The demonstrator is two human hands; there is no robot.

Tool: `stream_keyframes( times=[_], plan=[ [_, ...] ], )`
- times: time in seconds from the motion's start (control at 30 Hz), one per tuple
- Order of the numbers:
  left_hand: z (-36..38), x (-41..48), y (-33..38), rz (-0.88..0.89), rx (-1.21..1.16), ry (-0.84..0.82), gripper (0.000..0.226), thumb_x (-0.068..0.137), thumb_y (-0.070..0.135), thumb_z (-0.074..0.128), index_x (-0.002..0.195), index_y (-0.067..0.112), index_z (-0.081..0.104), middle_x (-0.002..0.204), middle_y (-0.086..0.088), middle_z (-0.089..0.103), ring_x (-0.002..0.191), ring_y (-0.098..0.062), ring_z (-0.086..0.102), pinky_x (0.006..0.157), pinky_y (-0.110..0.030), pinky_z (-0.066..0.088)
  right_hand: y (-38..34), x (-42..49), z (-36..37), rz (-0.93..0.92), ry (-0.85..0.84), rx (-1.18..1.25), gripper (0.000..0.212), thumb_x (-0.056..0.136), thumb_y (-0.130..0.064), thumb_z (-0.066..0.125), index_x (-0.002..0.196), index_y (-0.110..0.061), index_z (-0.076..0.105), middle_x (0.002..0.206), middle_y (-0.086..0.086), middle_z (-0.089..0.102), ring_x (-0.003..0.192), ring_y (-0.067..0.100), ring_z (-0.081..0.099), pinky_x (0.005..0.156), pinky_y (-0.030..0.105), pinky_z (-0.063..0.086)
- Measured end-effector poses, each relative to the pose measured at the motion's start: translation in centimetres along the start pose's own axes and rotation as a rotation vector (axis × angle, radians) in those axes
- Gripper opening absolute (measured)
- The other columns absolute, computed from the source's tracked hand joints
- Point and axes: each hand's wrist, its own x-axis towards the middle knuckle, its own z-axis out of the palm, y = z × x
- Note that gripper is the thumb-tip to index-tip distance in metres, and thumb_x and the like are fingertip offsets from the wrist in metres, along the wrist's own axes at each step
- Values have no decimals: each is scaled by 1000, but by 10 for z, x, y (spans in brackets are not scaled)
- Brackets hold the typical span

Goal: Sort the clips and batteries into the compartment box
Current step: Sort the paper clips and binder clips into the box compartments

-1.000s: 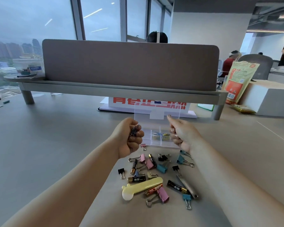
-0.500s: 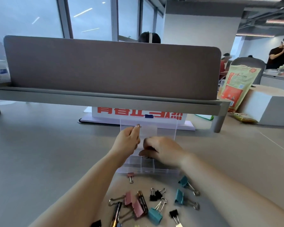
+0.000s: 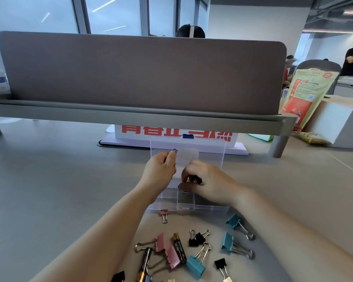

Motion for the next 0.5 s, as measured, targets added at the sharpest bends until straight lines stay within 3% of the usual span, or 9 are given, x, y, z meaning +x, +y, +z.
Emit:
stream_keyframes(
  times=[0.13,0.4,0.5],
  plan=[
    [0,-1,-1,23,9,4,39,98,38,40,71,11,43,56,-2,39,49,-13,31,49,-27,29,3,-10,0,-7,28,14,13,90,-28,60,93,-16,64,97,-3,53,92,13,51,81,26,44],
    [1,-2,-2,50,13,8,39,99,35,40,66,13,38,53,1,35,48,-13,28,48,-28,27,3,-22,0,74,124,143,5,88,-17,63,89,-16,68,91,-7,57,88,4,54,80,17,45],
    [2,0,-4,54,34,22,40,98,37,40,65,14,39,52,3,37,49,-14,30,50,-30,29,1,-27,-3,113,128,197,11,88,-11,62,93,-18,70,96,-6,60,92,0,56,82,9,43]
  ],
)
